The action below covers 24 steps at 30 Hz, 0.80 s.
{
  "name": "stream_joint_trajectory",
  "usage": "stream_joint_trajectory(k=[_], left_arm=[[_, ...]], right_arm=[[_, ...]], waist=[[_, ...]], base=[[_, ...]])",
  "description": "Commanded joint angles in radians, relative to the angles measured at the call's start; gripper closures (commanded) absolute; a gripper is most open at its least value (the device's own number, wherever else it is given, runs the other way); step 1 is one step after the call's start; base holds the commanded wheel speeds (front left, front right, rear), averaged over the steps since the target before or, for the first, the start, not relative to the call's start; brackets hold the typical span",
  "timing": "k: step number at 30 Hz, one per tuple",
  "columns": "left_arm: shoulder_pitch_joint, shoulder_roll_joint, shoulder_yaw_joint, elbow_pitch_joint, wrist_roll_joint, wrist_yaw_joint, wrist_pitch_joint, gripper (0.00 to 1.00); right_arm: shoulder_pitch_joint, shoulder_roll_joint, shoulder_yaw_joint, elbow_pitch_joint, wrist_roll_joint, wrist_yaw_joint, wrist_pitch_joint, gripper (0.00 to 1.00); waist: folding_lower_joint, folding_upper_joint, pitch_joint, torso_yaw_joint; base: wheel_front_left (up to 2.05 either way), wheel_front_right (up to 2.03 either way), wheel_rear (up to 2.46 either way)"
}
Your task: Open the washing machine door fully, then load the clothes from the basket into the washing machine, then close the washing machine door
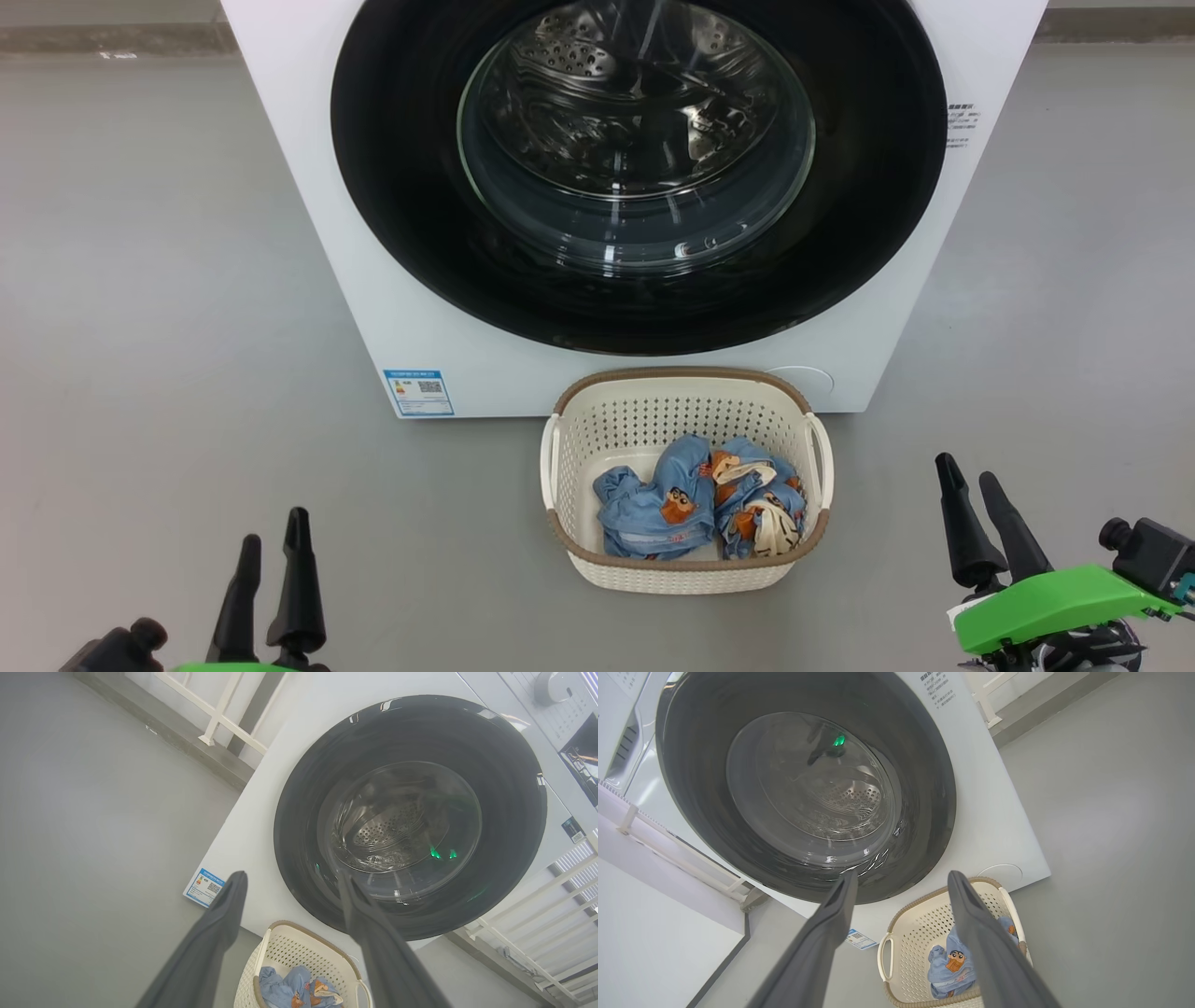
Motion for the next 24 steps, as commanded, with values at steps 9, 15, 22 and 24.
stream_joint_trajectory(k=[9, 15, 22, 24], left_arm=[[-0.018, 0.012, 0.008, -0.042, 0.126, -0.004, -0.036, 0.0], [-0.014, 0.013, 0.007, -0.048, 0.194, -0.005, -0.053, 0.0], [-0.011, 0.013, 0.004, -0.056, 0.276, -0.005, -0.072, 0.0], [-0.011, 0.013, 0.004, -0.057, 0.288, -0.005, -0.075, 0.0]], right_arm=[[-0.046, -0.022, 0.03, -0.037, -0.112, 0.004, -0.038, 0.0], [-0.044, -0.026, 0.038, -0.039, -0.171, 0.005, -0.055, 0.0], [-0.042, -0.029, 0.044, -0.043, -0.243, 0.005, -0.075, 0.0], [-0.042, -0.029, 0.045, -0.043, -0.254, 0.005, -0.078, 0.0]], waist=[[0.0, 0.0, 0.002, 0.009], [0.0, 0.0, -0.001, 0.013], [0.0, 0.0, -0.002, 0.017], [0.0, 0.0, -0.002, 0.018]], base=[[0.0, 0.0, 0.0], [0.0, 0.0, 0.0], [0.0, 0.0, 0.0], [0.0, 0.0, 0.0]])
